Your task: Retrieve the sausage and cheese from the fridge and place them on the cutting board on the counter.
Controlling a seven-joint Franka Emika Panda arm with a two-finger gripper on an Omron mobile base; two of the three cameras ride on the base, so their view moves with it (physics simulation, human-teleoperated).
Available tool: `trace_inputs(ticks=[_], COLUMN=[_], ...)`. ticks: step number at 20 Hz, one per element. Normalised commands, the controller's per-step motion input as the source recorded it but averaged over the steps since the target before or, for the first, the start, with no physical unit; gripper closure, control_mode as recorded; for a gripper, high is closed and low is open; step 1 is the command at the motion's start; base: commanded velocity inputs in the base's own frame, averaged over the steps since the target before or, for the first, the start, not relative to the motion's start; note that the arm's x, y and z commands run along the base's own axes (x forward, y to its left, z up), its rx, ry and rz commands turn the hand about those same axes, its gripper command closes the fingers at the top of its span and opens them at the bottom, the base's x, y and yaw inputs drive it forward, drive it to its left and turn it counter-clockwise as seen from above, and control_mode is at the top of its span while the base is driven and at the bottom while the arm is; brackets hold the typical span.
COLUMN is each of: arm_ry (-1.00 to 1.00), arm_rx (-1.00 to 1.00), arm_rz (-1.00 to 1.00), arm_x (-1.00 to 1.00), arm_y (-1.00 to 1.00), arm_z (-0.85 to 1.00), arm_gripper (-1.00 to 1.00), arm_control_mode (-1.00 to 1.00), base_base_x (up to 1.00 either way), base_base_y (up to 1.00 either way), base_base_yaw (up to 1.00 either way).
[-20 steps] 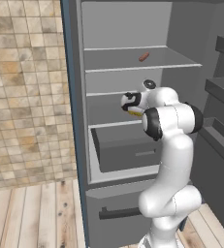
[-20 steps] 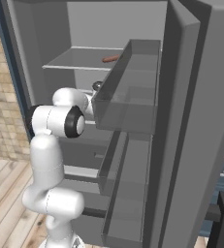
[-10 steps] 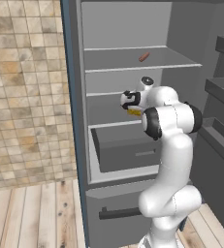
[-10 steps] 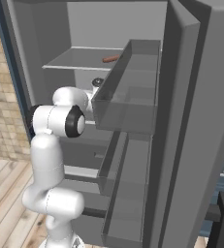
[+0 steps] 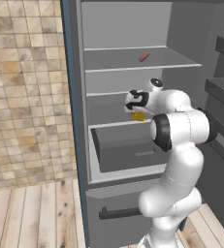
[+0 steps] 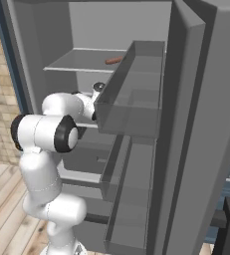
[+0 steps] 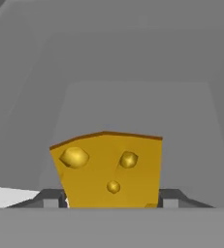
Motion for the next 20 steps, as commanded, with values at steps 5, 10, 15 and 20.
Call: trace_inputs(ticks=[5, 10, 15, 20], arm_ry=[-0.07, 0.0, 0.0, 0.0], arm_rx=[0.09, 0.0, 0.0, 0.0], arm_rz=[0.0, 0.0, 0.01, 0.0], arm_x=[-0.85, -0.88, -1.0, -1.0], arm_y=[0.02, 0.04, 0.05, 0.37], arm_z=[0.48, 1.0, 0.95, 0.6], arm_gripper=[1.0, 1.0, 1.0, 1.0], arm_control_mode=[-1.0, -1.0, -1.0, -1.0], base_base_x=[0.0, 0.0, 0.0, 0.0], base_base_y=[0.0, 0.0, 0.0, 0.0], base_base_yaw=[0.0, 0.0, 0.0, 0.0])
